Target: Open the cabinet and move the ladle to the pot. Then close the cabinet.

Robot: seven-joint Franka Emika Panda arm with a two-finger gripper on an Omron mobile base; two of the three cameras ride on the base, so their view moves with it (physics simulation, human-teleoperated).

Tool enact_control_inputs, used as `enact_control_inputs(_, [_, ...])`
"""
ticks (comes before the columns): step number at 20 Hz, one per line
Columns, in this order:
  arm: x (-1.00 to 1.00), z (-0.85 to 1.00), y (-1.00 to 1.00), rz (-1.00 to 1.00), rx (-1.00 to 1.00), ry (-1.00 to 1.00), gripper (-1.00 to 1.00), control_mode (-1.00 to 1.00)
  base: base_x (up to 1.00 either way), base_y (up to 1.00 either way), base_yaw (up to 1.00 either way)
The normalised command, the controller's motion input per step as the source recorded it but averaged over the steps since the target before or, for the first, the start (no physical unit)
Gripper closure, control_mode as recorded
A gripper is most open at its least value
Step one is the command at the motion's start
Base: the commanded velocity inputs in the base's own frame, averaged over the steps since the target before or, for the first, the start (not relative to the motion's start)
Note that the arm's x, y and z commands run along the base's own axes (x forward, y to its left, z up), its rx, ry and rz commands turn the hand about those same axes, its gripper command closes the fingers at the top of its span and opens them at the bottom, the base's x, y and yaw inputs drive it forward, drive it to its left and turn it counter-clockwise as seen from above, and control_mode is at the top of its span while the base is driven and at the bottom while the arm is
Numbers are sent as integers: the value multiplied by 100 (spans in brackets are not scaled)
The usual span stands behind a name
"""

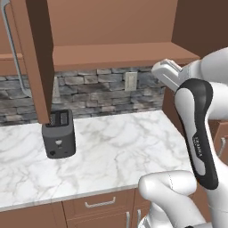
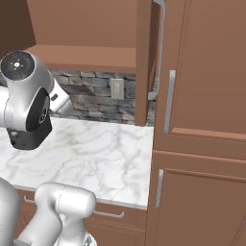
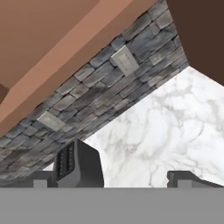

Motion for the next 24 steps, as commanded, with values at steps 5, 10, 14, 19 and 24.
enact_control_inputs(5, [-44, 39, 0, -5, 0, -3, -100, -100, 0, 0, 0])
enact_control_inputs(10, [-45, 58, -2, -12, 4, -4, -100, -100, 0, 0, 0])
enact_control_inputs(14, [-51, 53, -4, -11, 7, -8, -100, -100, 0, 0, 0])
enact_control_inputs(19, [-58, 14, -30, -3, 8, -2, -100, -100, 0, 0, 0])
enact_control_inputs(24, [-49, 3, -33, -5, 2, -10, -100, -100, 0, 0, 0])
